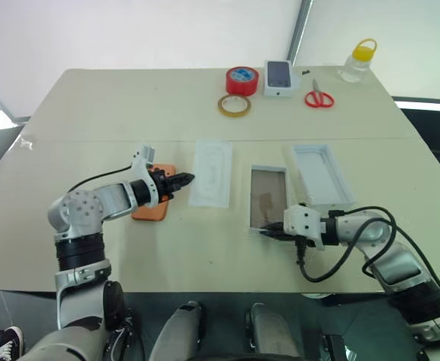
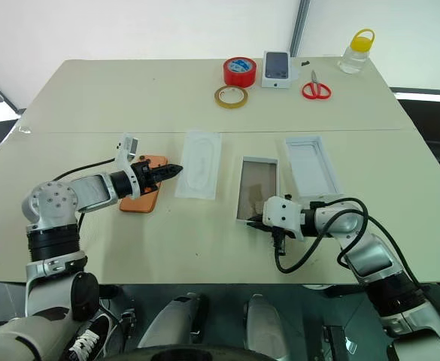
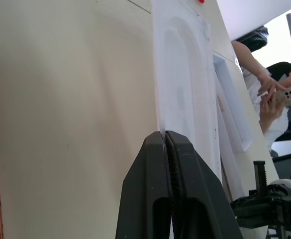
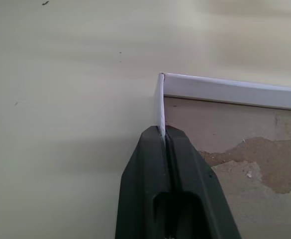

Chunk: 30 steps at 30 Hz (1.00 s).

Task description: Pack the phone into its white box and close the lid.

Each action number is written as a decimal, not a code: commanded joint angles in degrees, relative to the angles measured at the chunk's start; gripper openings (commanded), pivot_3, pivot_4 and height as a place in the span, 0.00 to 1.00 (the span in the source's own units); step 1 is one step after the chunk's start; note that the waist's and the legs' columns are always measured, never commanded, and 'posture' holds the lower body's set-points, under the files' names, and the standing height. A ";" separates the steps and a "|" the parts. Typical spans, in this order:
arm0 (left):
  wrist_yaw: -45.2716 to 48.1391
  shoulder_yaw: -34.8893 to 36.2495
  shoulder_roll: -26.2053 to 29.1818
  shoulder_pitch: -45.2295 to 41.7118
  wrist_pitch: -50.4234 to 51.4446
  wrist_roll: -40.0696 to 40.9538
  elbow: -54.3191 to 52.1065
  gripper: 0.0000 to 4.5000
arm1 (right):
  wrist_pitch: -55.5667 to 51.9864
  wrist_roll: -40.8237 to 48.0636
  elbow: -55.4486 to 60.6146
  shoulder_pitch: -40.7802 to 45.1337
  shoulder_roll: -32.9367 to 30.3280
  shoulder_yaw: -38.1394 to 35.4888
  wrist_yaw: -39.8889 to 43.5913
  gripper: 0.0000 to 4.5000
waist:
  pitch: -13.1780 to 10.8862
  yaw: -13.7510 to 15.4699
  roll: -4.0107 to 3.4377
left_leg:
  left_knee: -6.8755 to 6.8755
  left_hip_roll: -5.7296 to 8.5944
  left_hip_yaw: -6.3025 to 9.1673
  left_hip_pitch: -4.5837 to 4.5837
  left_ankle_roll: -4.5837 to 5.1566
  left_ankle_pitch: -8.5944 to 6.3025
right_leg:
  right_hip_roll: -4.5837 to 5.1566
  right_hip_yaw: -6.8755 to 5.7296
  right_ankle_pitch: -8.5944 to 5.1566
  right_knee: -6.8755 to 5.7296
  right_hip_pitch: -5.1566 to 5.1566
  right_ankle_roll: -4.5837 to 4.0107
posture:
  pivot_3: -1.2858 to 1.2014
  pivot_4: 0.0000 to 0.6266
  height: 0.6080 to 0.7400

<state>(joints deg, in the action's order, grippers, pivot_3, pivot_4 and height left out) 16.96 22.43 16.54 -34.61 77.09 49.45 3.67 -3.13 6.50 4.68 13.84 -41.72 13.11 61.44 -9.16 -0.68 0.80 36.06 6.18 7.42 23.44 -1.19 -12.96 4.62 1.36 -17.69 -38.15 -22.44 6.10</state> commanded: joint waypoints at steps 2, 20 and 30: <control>-2.09 3.66 -1.58 -2.74 0.23 3.08 -2.12 0.00 | 1.30 -0.87 0.30 3.71 3.07 1.09 -0.88 0.01 | 0.00 -0.05 0.01 | 0.01 0.00 0.00 0.00 0.00 0.00 | 0.00 0.00 0.00 -0.01 0.00 0.00 | 0.52 0.24 1.00; -9.50 3.41 -7.68 -0.12 0.01 5.24 -7.09 0.00 | 5.28 -6.86 -10.11 12.92 12.89 5.24 -5.07 0.63 | -0.01 -0.06 0.01 | 0.02 0.01 0.00 0.00 -0.10 0.06 | -0.01 0.00 0.01 -0.04 -0.02 0.00 | 0.52 0.24 1.00; -9.86 -4.26 -9.62 3.19 -5.23 0.12 -8.34 0.00 | 0.83 -0.71 -0.23 1.82 -0.39 -7.75 -3.57 0.63 | -0.01 0.21 0.02 | -0.01 0.02 0.00 0.01 -0.07 0.04 | 0.00 0.00 0.00 0.02 0.02 0.00 | 0.52 0.24 1.00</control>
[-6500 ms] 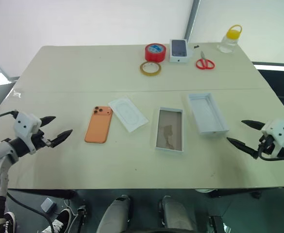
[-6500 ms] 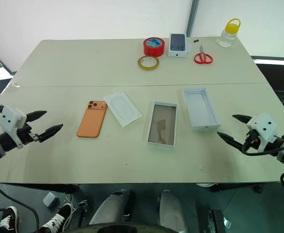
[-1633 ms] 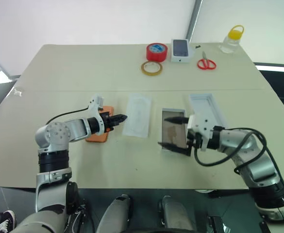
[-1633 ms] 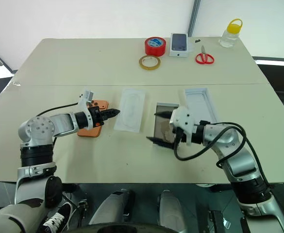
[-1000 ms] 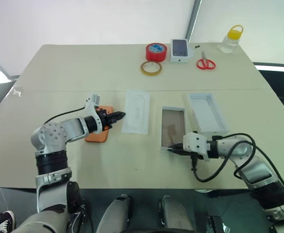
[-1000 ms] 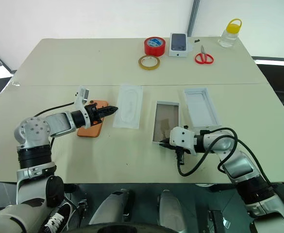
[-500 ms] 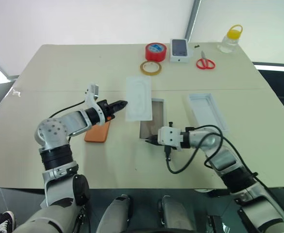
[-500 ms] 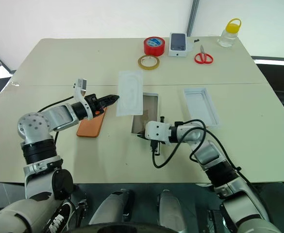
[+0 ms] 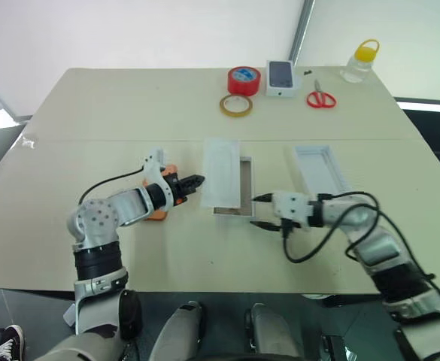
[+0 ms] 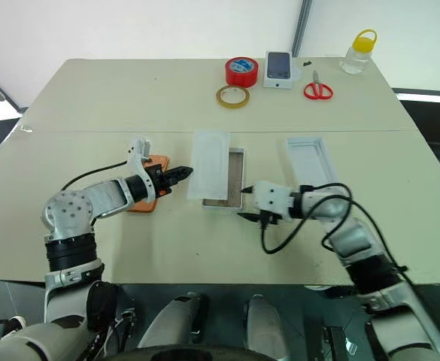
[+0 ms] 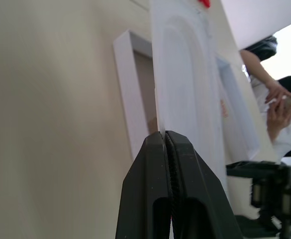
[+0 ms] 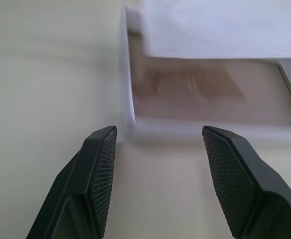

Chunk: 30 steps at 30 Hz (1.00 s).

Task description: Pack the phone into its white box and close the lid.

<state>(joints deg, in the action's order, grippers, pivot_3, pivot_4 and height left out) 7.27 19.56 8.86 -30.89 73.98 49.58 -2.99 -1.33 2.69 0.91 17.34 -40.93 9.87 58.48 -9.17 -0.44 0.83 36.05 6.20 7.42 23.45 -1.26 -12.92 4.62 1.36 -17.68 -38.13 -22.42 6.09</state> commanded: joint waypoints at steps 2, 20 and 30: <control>0.27 -2.67 -2.94 -0.46 -2.64 -0.25 -2.23 0.00 | -1.10 2.94 3.31 -3.08 -2.32 -6.46 -1.63 0.63 | 0.00 -0.21 0.00 | 0.01 0.00 -0.02 0.00 0.00 0.00 | 0.00 0.01 0.00 -0.01 0.01 0.00 | 0.52 0.24 1.00; 0.27 -4.42 -3.03 0.38 -4.15 -2.17 -1.21 0.00 | 0.95 1.74 -0.05 -0.46 -0.85 -7.13 -5.29 0.63 | 0.00 -0.24 0.00 | 0.02 -0.02 -0.04 -0.01 0.00 0.01 | -0.02 0.02 0.00 -0.02 0.00 0.00 | 0.52 0.24 1.00; 3.24 -4.76 0.87 -0.36 -4.50 -1.58 -3.47 0.88 | -4.40 7.99 -0.24 6.01 4.61 -10.69 -10.28 0.64 | 0.00 -0.49 0.00 | 0.01 -0.03 -0.04 -0.01 -0.01 0.01 | -0.03 0.03 0.00 -0.03 -0.02 0.00 | 0.52 0.24 1.00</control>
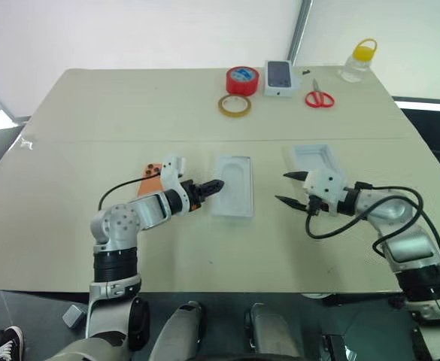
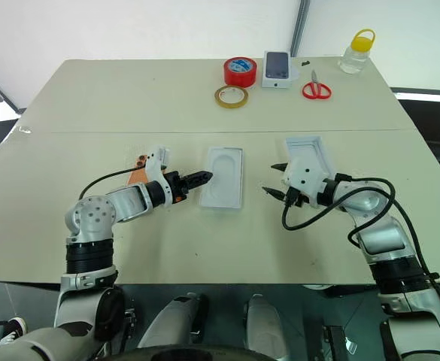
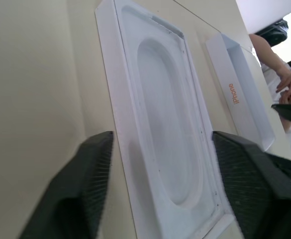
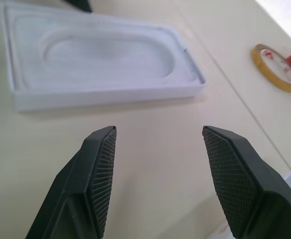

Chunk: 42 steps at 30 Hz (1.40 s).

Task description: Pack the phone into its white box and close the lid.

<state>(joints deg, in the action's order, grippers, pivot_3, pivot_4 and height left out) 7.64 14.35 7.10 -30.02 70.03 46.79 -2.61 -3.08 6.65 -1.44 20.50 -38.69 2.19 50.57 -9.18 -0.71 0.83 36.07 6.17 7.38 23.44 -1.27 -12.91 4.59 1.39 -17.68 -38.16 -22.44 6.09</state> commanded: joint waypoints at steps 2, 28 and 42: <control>5.13 0.17 4.93 -1.48 -2.39 0.77 -4.83 0.88 | -5.40 6.39 3.62 4.27 4.48 -3.39 -3.12 0.64 | 0.00 -0.32 -0.01 | -0.04 -0.02 -0.01 -0.01 -0.02 0.01 | -0.03 0.03 0.00 -0.05 -0.04 -0.01 | 0.52 0.24 1.00; 35.20 -2.52 27.60 17.29 -42.03 -15.77 -8.37 0.89 | 1.90 -19.56 -14.27 16.58 13.07 21.99 -4.80 0.01 | 0.00 -0.24 -0.10 | -0.37 -0.02 0.00 0.00 -0.09 0.06 | 0.03 0.04 0.03 0.02 -0.23 -0.09 | 0.52 0.24 1.00; 30.19 -1.24 27.51 14.48 -34.61 -14.73 -4.76 0.89 | 2.10 -13.39 -14.75 19.43 17.39 15.02 -4.45 0.01 | -0.01 -0.52 -0.10 | -0.39 -0.03 0.03 -0.04 -0.09 0.06 | -0.02 0.03 0.05 -0.05 -0.23 -0.11 | 0.52 0.24 1.00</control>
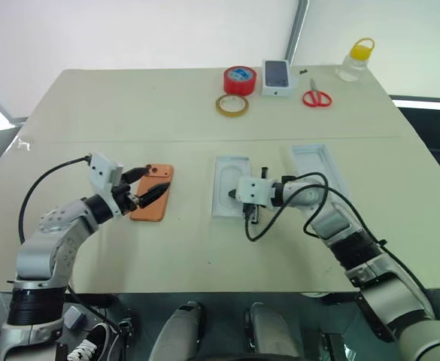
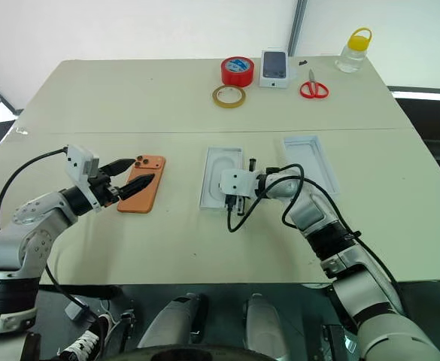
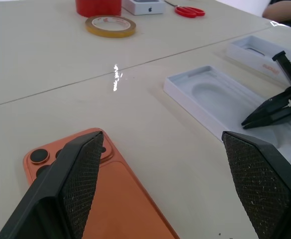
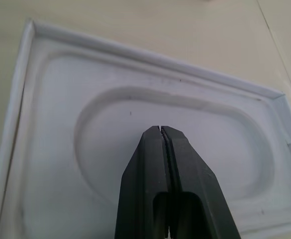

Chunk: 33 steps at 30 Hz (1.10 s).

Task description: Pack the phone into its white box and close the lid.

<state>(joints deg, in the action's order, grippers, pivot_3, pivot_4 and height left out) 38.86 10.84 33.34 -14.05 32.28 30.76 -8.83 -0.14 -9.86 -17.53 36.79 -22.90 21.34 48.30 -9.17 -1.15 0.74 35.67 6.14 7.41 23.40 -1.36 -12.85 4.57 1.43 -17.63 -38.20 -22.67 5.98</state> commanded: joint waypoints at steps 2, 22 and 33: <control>-1.83 4.29 2.10 -3.30 7.90 3.29 5.07 0.89 | -1.25 5.14 2.59 3.81 2.97 -5.94 -2.86 0.01 | -0.01 -0.02 -0.02 | -0.02 0.00 0.00 0.00 0.00 0.00 | 0.00 0.01 0.00 -0.01 -0.02 0.00 | 0.52 0.24 1.00; 4.92 4.60 6.78 -14.08 30.32 7.21 30.53 0.89 | -16.21 -4.96 -8.86 13.83 21.61 10.53 -4.66 0.01 | 0.02 -1.40 0.03 | -0.03 0.04 0.08 0.02 -0.15 0.10 | -0.02 0.00 0.01 -0.28 -0.44 -0.01 | 0.52 0.24 1.00; 8.06 -0.36 3.40 -14.71 32.86 5.38 32.00 0.89 | -14.00 -8.16 -17.87 14.70 24.65 11.74 -8.94 0.01 | 0.27 -1.35 -0.19 | -0.04 0.05 0.08 -0.05 -0.16 0.10 | -0.02 0.02 0.01 -0.38 -0.42 -0.01 | 0.52 0.24 1.00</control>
<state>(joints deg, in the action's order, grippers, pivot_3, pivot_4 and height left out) 45.47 14.54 38.87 -30.47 62.03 35.97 22.92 -14.43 -17.29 -34.18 50.87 1.12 32.87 39.81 -8.91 -2.50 0.56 35.64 6.20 7.49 23.35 -1.52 -12.75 4.56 1.44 -17.62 -38.58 -23.09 5.97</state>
